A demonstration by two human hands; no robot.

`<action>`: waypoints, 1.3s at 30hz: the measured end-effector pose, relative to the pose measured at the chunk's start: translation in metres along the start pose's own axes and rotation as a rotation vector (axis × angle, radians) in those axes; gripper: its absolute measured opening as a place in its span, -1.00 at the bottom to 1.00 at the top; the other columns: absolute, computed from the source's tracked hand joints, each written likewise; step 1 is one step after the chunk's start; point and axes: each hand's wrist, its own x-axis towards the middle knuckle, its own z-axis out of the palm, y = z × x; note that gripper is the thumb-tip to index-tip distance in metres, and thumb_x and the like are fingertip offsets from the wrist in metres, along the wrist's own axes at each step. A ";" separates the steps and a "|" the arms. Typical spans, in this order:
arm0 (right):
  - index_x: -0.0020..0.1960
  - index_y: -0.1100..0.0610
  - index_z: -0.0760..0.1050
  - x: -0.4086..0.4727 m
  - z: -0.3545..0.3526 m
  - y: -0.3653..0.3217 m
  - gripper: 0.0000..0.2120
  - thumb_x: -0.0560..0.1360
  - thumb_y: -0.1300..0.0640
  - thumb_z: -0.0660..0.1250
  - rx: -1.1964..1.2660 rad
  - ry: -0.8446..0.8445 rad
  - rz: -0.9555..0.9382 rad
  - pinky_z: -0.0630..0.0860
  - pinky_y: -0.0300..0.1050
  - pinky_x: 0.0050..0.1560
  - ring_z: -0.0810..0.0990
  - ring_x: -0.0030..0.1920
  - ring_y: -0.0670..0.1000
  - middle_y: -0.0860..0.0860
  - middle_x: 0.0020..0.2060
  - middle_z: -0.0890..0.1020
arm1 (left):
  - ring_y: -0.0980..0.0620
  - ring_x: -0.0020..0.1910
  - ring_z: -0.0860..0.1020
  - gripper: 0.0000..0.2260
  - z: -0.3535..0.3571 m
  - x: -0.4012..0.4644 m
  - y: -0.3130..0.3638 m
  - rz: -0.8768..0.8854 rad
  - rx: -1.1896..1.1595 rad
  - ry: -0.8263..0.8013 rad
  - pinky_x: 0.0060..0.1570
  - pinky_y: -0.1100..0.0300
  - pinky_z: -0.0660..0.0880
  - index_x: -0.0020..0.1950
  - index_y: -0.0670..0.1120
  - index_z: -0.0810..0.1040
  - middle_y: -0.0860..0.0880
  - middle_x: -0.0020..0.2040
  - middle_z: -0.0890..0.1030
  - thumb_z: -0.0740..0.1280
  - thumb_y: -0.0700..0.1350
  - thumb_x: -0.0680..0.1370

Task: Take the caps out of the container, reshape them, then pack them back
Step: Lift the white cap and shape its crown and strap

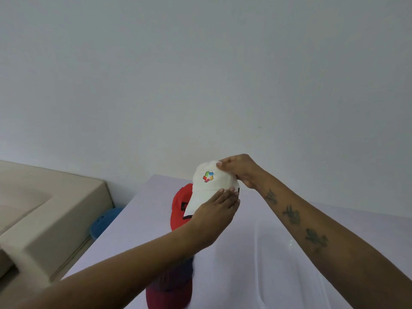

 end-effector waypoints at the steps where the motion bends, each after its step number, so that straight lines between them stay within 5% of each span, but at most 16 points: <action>1: 0.00 0.22 0.64 0.000 -0.001 0.001 -0.81 0.43 0.16 0.46 -0.028 -0.013 -0.034 0.56 0.09 0.17 0.62 0.09 0.17 0.14 0.04 0.66 | -0.03 0.56 -0.12 -0.34 0.000 -0.005 0.000 -0.012 -0.214 -0.015 0.39 0.18 -0.29 0.56 -0.14 -0.01 -0.09 0.59 -0.02 0.29 -0.17 0.57; 4: 0.02 0.20 0.63 -0.002 -0.008 0.005 -0.85 0.46 0.19 0.42 -0.041 -0.031 -0.137 0.60 -0.03 0.07 0.64 0.02 0.11 0.12 -0.02 0.68 | 0.08 0.43 0.30 -0.45 -0.025 -0.015 -0.013 -0.207 -0.866 0.132 0.38 0.29 0.17 0.44 -0.03 0.37 0.02 0.43 0.39 0.42 0.00 0.48; 6: 0.03 0.23 0.61 -0.005 -0.013 0.008 -0.85 0.49 0.21 0.39 0.006 -0.081 -0.212 0.59 -0.11 -0.04 0.63 -0.08 0.06 0.12 -0.07 0.67 | 0.19 0.04 0.58 -0.78 -0.036 -0.014 -0.041 -0.342 -0.932 0.446 0.12 0.25 0.43 0.11 -0.08 0.63 0.04 0.05 0.65 0.43 -0.09 0.48; 8: 0.03 0.23 0.60 -0.009 -0.016 0.010 -0.86 0.50 0.21 0.38 0.030 -0.131 -0.288 0.56 -0.12 -0.04 0.62 -0.09 0.04 0.11 -0.08 0.67 | 0.19 -0.05 0.60 -0.72 -0.037 -0.011 -0.079 -0.472 -0.957 0.607 0.06 0.20 0.51 0.17 -0.07 0.58 0.03 -0.02 0.64 0.43 -0.09 0.48; 11: -0.02 0.20 0.58 -0.014 -0.017 0.011 -0.92 0.50 0.24 0.36 0.051 -0.200 -0.391 0.55 -0.20 -0.05 0.62 -0.10 -0.01 0.06 -0.13 0.65 | 0.12 0.29 0.38 -0.29 -0.034 -0.009 -0.115 -0.486 -1.024 0.403 0.28 0.18 0.33 0.51 0.09 0.15 0.04 0.33 0.39 0.42 0.07 0.46; 13: -0.06 0.17 0.58 -0.018 -0.015 0.011 -0.94 0.50 0.28 0.35 0.039 -0.242 -0.435 0.53 -0.25 -0.08 0.62 -0.12 -0.06 0.02 -0.16 0.64 | 0.09 0.33 0.34 -0.42 -0.032 -0.007 -0.126 -0.433 -1.012 0.199 0.27 0.18 0.31 0.44 0.02 0.30 0.07 0.34 0.40 0.38 0.12 0.47; 15: -0.08 0.17 0.57 -0.020 -0.014 0.014 -0.93 0.50 0.30 0.35 0.016 -0.266 -0.453 0.53 -0.26 -0.09 0.61 -0.13 -0.07 0.01 -0.17 0.64 | -0.02 0.14 0.52 -0.63 -0.031 -0.006 -0.130 -0.349 -1.122 -0.007 0.12 0.11 0.48 0.13 -0.12 0.53 -0.02 0.11 0.59 0.36 0.12 0.49; 17: -0.08 0.18 0.57 -0.020 -0.015 0.020 -0.94 0.50 0.30 0.35 -0.011 -0.281 -0.459 0.54 -0.24 -0.08 0.62 -0.13 -0.07 0.02 -0.16 0.64 | -0.13 0.07 0.59 -0.66 -0.027 -0.005 -0.131 -0.257 -1.263 -0.085 0.14 -0.02 0.55 0.09 -0.23 0.52 -0.15 0.08 0.63 0.35 0.04 0.52; 23: 0.19 0.17 0.53 -0.016 -0.028 0.035 -0.70 0.50 0.08 0.37 -0.218 -0.419 -0.273 0.55 -0.04 0.19 0.62 0.14 0.06 0.06 0.11 0.65 | -0.11 -0.12 0.55 -0.80 -0.010 -0.001 -0.115 -0.245 -1.389 0.115 -0.24 0.14 0.48 -0.03 -0.09 0.44 -0.20 -0.08 0.63 0.36 0.01 0.51; 25: 0.19 0.23 0.53 -0.014 -0.027 0.039 -0.68 0.49 0.11 0.39 -0.242 -0.441 -0.250 0.56 -0.04 0.17 0.62 0.12 0.09 0.12 0.11 0.65 | -0.16 -0.12 0.55 -0.76 -0.001 0.000 -0.115 -0.249 -1.407 0.135 -0.18 0.04 0.44 -0.03 -0.08 0.42 -0.28 -0.08 0.61 0.39 0.03 0.48; 28: 0.01 0.24 0.60 -0.012 -0.022 0.049 -0.79 0.43 0.15 0.46 -0.344 -0.417 -0.261 0.54 -0.11 -0.05 0.62 -0.10 0.02 0.14 -0.07 0.67 | -0.21 -0.02 0.58 -0.79 0.021 0.003 -0.113 -0.265 -1.442 0.076 -0.02 -0.10 0.48 0.07 -0.14 0.44 -0.27 0.05 0.63 0.39 -0.11 0.52; 31: -0.12 0.21 0.61 -0.007 -0.015 0.076 -0.84 0.41 0.13 0.48 -0.495 -0.444 -0.236 0.41 -0.14 -0.19 0.53 -0.23 -0.05 0.15 -0.22 0.64 | -0.05 0.00 0.61 -0.82 0.055 0.006 -0.101 -0.303 -1.422 0.002 0.04 0.04 0.54 0.11 -0.16 0.53 -0.21 0.04 0.64 0.38 -0.17 0.52; 34: -0.19 0.25 0.57 -0.004 -0.006 0.119 -0.84 0.40 0.16 0.47 -0.553 -0.467 -0.172 0.34 -0.16 -0.26 0.46 -0.30 -0.05 0.07 -0.33 0.55 | 0.18 -0.13 0.61 -0.88 0.100 0.007 -0.083 -0.356 -1.413 -0.054 -0.11 0.35 0.53 0.06 -0.17 0.58 -0.07 -0.06 0.64 0.36 -0.21 0.53; 39: -0.31 0.26 0.50 0.002 0.015 0.206 -0.80 0.37 0.20 0.47 -0.591 -0.419 -0.084 0.28 -0.20 -0.35 0.38 -0.40 -0.07 -0.01 -0.43 0.46 | 0.10 -0.21 0.52 -0.96 0.187 0.017 -0.053 -0.414 -1.296 -0.117 -0.20 0.32 0.45 -0.05 -0.16 0.58 -0.02 -0.18 0.59 0.34 -0.25 0.53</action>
